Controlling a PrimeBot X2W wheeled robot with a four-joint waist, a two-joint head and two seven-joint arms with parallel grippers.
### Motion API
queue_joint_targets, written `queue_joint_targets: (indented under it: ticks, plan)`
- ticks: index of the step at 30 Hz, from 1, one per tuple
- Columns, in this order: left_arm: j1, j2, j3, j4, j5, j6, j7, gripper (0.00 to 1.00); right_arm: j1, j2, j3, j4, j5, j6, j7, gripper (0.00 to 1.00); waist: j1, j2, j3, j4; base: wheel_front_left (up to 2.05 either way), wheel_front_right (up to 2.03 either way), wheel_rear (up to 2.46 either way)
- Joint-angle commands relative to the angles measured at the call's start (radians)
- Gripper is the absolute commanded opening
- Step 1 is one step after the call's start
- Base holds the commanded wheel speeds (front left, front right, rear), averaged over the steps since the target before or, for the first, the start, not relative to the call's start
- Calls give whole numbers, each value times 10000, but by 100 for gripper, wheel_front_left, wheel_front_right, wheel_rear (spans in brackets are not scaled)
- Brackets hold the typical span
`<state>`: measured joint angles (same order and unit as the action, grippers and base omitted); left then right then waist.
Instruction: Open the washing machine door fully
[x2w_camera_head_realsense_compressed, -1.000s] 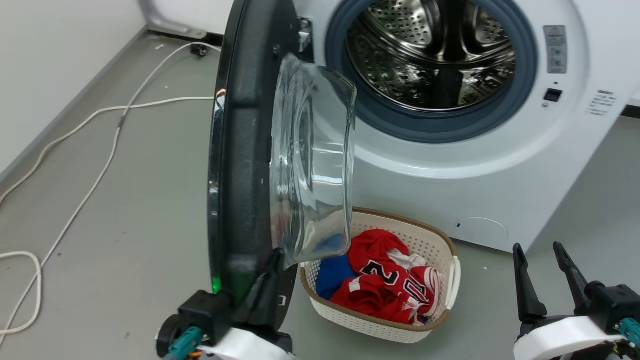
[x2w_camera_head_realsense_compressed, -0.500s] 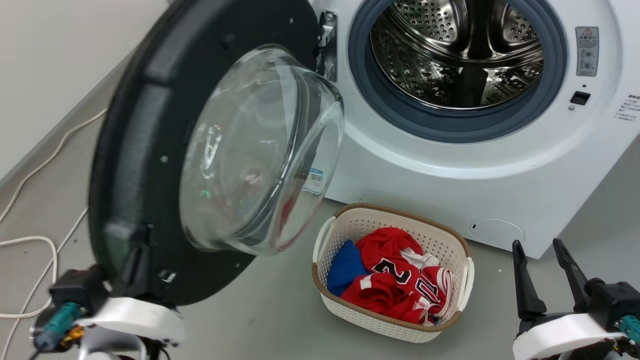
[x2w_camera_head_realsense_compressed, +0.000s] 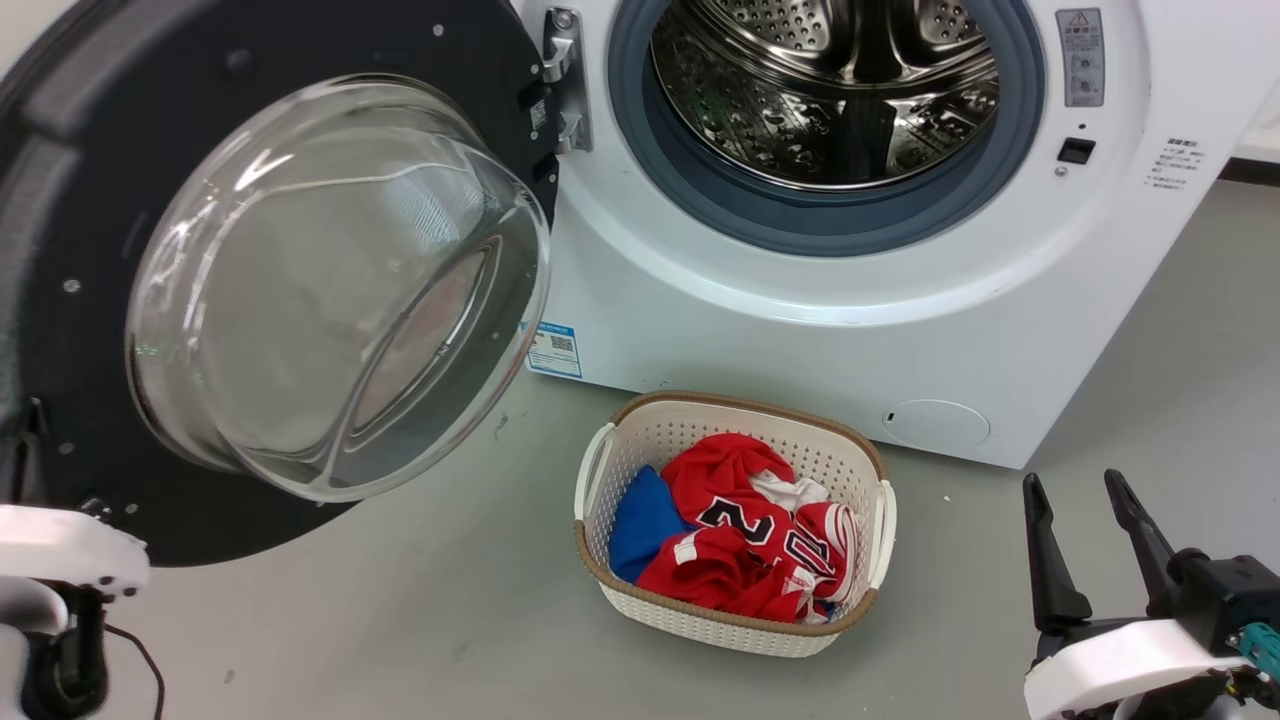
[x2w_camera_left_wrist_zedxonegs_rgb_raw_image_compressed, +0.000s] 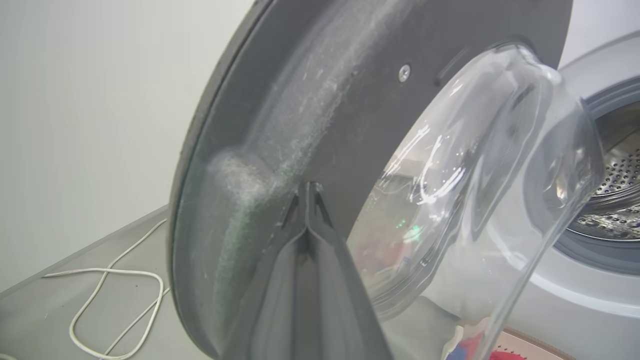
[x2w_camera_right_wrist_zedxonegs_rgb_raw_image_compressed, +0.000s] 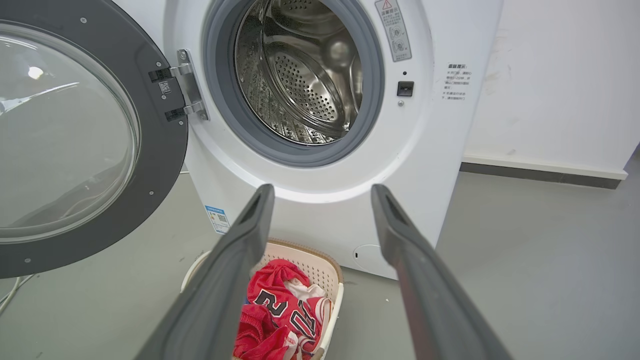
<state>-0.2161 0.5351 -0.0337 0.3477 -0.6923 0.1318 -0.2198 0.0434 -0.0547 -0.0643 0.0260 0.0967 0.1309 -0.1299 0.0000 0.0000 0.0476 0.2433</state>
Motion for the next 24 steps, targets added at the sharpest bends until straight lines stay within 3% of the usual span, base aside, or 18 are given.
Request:
queue_joint_targets:
  ticks: [1,7,11,19,24]
  plan:
    - [-360,185,178,439,-89,-142,-115,0,-163,32,-12,-57,6,-2,24,100,0,0,112,-147,0,0,0]
    - [-604,114,317,1043,-56,-363,-313,0,-171,43,-3,19,48,-2,2,100,0,0,102,-287,0,0,0]
    - [-245,-106,373,832,91,-235,-396,0,-120,44,-21,55,61,-2,-2,100,0,0,23,-312,0,0,0]
    - [1228,-1017,341,-928,1020,218,-464,0,185,55,-18,103,122,-2,57,100,0,0,-387,-236,0,0,0]
    - [2341,-1678,-187,-2175,1654,361,-451,0,235,55,27,49,184,-2,140,100,0,0,-568,-252,0,0,0]
